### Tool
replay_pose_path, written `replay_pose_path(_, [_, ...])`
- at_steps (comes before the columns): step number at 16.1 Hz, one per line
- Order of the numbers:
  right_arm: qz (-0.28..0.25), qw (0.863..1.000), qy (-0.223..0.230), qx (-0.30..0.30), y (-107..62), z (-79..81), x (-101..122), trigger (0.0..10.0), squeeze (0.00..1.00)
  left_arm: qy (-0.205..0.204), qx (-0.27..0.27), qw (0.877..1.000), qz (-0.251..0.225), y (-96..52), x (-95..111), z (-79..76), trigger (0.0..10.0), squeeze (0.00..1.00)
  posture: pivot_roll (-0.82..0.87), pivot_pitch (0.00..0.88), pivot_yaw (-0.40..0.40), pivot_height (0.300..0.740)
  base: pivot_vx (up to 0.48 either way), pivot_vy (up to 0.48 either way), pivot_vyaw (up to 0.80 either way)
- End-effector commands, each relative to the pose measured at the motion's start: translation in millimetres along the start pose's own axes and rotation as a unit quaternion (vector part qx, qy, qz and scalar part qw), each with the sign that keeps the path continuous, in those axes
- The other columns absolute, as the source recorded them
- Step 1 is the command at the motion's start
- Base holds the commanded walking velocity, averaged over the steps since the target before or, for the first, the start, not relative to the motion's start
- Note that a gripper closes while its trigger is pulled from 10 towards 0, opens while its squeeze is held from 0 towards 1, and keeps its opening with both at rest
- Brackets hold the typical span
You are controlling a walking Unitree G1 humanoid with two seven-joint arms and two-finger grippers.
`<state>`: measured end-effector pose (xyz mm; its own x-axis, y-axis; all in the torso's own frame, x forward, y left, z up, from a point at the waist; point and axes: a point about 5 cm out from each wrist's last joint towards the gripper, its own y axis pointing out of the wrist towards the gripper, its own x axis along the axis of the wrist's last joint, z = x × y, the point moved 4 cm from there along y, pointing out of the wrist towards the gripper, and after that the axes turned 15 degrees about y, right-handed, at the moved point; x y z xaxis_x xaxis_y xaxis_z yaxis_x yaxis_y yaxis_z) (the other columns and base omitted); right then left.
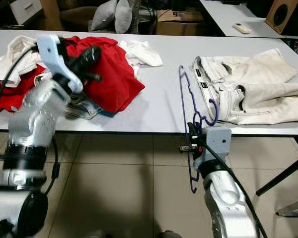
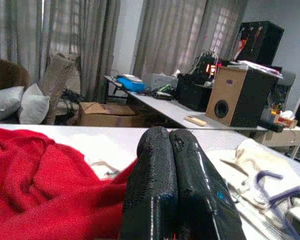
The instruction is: Hang hanger
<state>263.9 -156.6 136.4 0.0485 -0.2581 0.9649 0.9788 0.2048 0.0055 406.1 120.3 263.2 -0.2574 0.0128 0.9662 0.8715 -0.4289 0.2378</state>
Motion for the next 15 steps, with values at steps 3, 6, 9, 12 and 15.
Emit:
replay_pose_path(3, [-0.009,0.993,-0.005,0.115,-6.8,32.7,14,10.0,0.0,-0.008,-0.022,0.999,-0.03,27.6,38,-4.3,0.0,0.0,0.01,0.0,0.047,0.74,0.0,0.0,0.0])
replay_pose_path(6, [0.013,0.992,-0.022,0.128,-12.7,34.1,8,10.0,0.0,0.031,-0.035,0.998,-0.051,49.1,62,-12.0,0.0,0.0,0.0,0.0,0.066,0.74,0.0,0.0,0.0])
replay_pose_path(9, [0.039,0.983,-0.028,0.178,-21.1,49.9,2,10.0,0.0,0.012,-0.014,0.999,-0.05,60.4,69,-8.9,0.0,0.0,-0.01,0.002,0.075,0.74,0.0,0.0,0.0])
replay_pose_path(12, [0.066,0.971,-0.018,0.229,-28.2,64.8,-3,10.0,0.0,0.006,-0.02,0.998,-0.051,68.2,73,-14.0,0.0,0.0,-0.01,0.004,0.068,0.74,0.0,0.0,0.0])
replay_pose_path(15, [0.071,0.968,-0.015,0.242,-24.4,69.6,-3,10.0,0.0,0.022,-0.047,0.998,-0.043,71.2,66,-30.7,0.0,0.0,0.0,0.006,0.049,0.74,0.0,0.0,0.0])
